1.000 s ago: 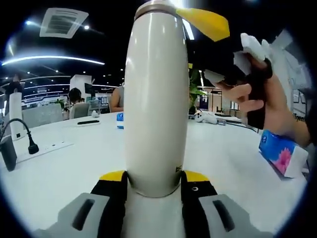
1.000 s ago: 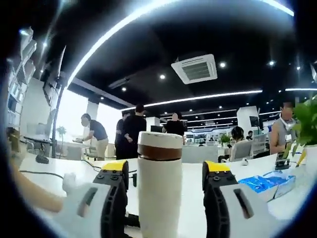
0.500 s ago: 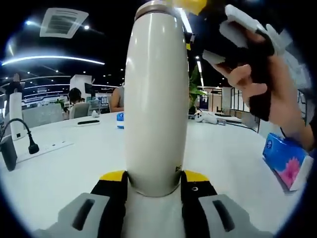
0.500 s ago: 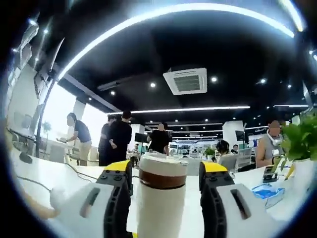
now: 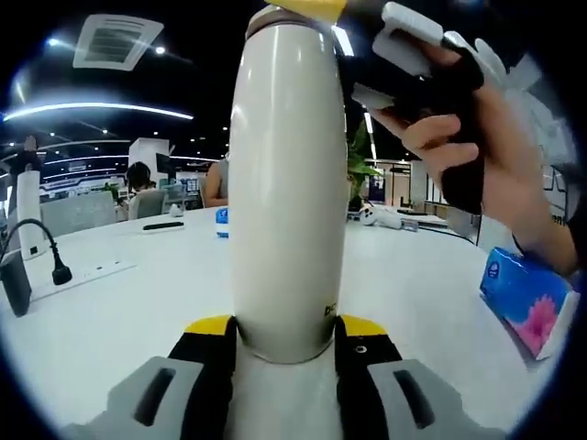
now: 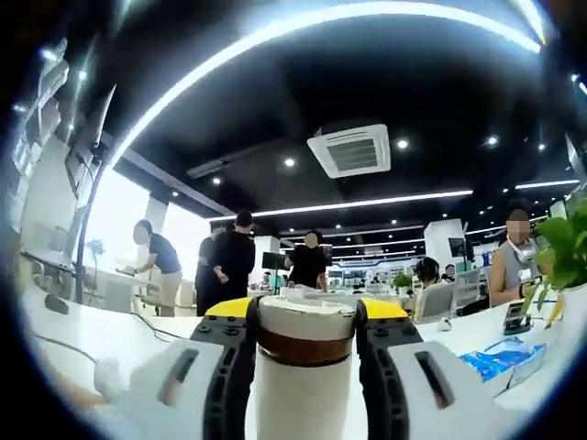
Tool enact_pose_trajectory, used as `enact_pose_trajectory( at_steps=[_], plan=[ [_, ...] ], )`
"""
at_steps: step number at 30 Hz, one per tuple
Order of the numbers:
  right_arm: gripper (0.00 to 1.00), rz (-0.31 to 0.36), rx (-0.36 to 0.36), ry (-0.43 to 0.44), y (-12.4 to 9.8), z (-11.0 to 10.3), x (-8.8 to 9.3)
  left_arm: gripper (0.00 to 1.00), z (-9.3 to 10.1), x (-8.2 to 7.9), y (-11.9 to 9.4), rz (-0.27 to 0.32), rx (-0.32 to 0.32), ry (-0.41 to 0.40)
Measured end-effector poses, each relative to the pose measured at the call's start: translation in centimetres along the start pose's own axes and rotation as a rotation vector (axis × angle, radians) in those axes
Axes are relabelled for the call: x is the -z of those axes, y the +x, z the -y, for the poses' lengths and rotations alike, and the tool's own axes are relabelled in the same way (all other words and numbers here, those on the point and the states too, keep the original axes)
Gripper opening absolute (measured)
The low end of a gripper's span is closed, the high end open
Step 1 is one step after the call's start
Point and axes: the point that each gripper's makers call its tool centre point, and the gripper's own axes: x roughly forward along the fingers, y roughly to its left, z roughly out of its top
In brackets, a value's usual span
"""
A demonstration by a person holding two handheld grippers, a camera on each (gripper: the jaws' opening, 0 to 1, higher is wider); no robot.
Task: Grasp the water cup twist off the cup lid place the cup lid on the table
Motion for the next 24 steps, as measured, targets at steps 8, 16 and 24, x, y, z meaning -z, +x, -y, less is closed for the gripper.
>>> enact_pose_trajectory(
  at_steps=[8, 16, 24],
  plan=[
    [0.46, -0.001, -0.061, 0.022, 0.0, -0.3, 0.0, 0.44, 0.3, -0.1, -0.1, 0.000, -0.001, 0.001],
    [0.46, 0.013, -0.185, 0.042, -0.4, -1.0, -0.1, 0.44, 0.4, -0.1, -0.2, 0.001, -0.001, 0.000],
    [0.46, 0.018, -0.302, 0.080, -0.7, -1.1, 0.0, 0.43, 0.6, 0.0, -0.3, 0.002, 0.002, 0.000]
  ],
)
